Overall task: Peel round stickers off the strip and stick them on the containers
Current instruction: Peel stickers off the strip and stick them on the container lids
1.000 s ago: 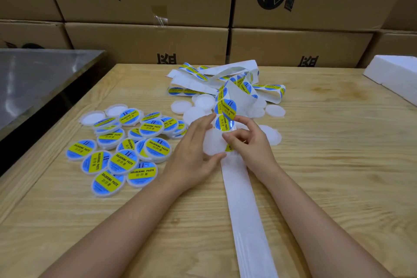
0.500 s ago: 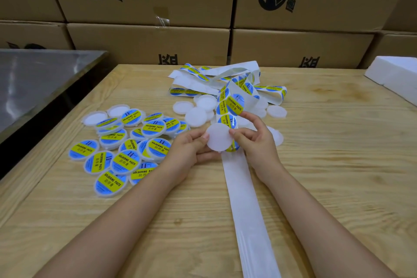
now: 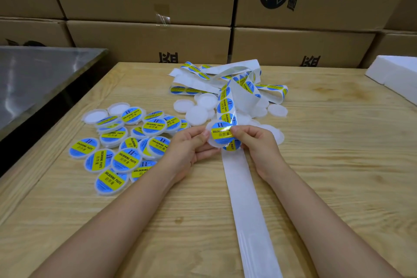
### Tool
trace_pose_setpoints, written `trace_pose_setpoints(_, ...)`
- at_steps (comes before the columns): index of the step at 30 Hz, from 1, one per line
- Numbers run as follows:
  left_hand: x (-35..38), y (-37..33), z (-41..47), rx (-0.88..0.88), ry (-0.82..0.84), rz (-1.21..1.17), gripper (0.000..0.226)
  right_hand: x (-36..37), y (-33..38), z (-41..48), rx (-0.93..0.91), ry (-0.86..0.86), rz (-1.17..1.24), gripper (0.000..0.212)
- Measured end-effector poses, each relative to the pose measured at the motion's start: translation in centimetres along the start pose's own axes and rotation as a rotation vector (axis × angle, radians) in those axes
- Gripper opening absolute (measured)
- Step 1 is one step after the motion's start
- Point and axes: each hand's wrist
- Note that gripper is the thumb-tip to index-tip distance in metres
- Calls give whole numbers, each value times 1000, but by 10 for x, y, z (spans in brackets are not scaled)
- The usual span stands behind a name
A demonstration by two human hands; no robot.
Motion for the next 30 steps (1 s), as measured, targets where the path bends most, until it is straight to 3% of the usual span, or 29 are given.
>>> trace_pose_setpoints(25, 5, 3, -3, 17, -33, 131, 20, 4, -1, 0, 47, -86, -175, 12)
trace_pose_setpoints(30, 7, 5, -2, 38, -65, 162, 18, 6, -2, -3, -47, -152, -395, 15)
Point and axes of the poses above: each hand's wrist, its own z-axis towards the middle knuckle, its own x-axis out of the palm, y = z × x, and after that the axes turned 8 degrees about -z, right-handed
